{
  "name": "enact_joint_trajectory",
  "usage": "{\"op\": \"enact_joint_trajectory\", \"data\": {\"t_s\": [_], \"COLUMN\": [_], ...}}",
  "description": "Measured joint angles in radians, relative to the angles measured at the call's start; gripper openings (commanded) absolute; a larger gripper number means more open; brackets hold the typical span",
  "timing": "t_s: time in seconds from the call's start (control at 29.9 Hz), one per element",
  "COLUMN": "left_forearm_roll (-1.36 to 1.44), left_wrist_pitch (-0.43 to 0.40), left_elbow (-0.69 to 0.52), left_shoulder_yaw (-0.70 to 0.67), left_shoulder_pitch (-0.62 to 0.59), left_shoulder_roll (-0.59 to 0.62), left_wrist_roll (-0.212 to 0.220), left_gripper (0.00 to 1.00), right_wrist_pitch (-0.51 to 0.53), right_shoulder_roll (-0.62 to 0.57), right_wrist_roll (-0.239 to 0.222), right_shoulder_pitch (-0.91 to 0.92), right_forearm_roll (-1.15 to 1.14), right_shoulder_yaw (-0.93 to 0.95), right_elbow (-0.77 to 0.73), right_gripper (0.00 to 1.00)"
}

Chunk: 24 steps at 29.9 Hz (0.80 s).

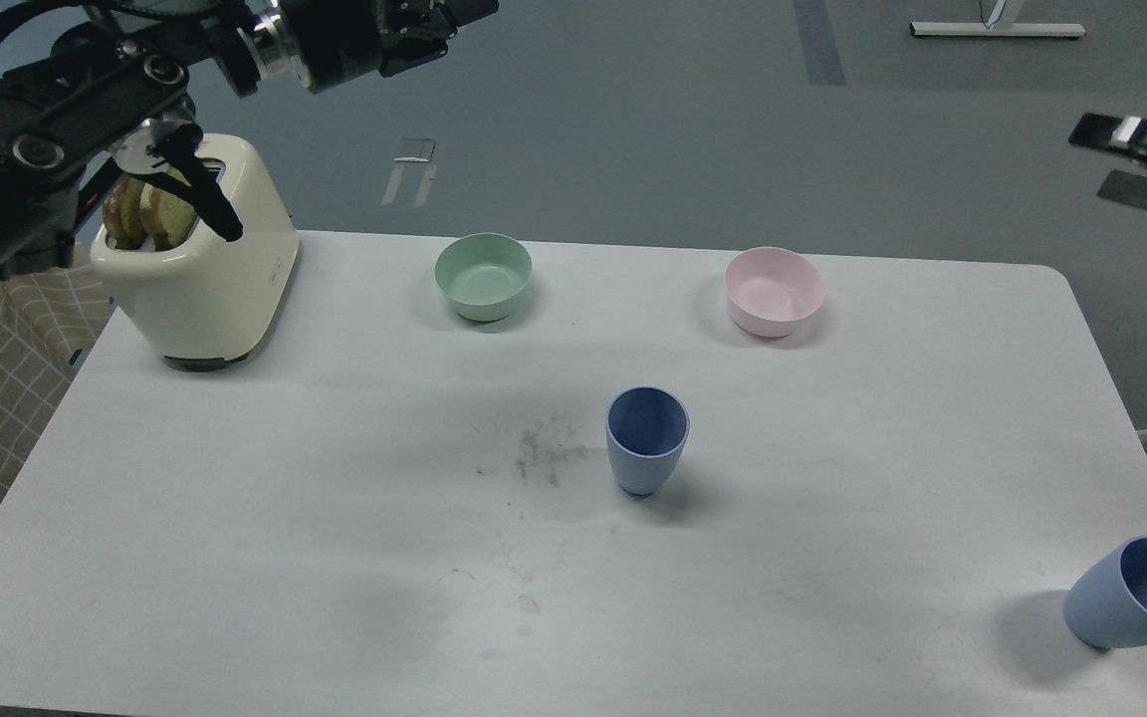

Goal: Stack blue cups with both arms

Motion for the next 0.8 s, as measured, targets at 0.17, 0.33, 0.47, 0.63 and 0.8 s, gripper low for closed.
{"op": "enact_joint_trajectory", "data": {"t_s": [0.17, 0.33, 0.47, 0.63, 0.8], "left_forearm_roll": [-0.008, -0.007, -0.006, -0.005, -0.001], "left_wrist_pitch": [0.000, 0.000, 0.000, 0.000, 0.000], "left_elbow": [0.001, 0.002, 0.001, 0.001, 0.001], "left_shoulder_yaw": [0.000, 0.002, 0.001, 0.000, 0.000], "left_shoulder_pitch": [0.018, 0.033, 0.052, 0.057, 0.067], "left_shoulder_roll": [-0.010, -0.031, -0.058, -0.078, -0.082], "left_wrist_roll": [0.000, -0.002, -0.003, -0.004, -0.004], "left_gripper": [0.95, 0.95, 0.95, 0.95, 0.96], "right_wrist_pitch": [0.000, 0.000, 0.000, 0.000, 0.000], "right_shoulder_roll": [-0.118, -0.215, -0.250, -0.269, -0.272], "right_wrist_roll": [0.000, 0.000, 0.000, 0.000, 0.000], "right_shoulder_pitch": [-0.078, -0.106, -0.109, -0.111, -0.111], "right_forearm_roll": [-0.155, -0.347, -0.434, -0.555, -0.605], "right_shoulder_yaw": [-0.036, -0.093, -0.159, -0.226, -0.267], "right_elbow": [0.099, 0.187, 0.201, 0.198, 0.195], "right_gripper": [1.00, 1.00, 1.00, 1.00, 1.00]}}
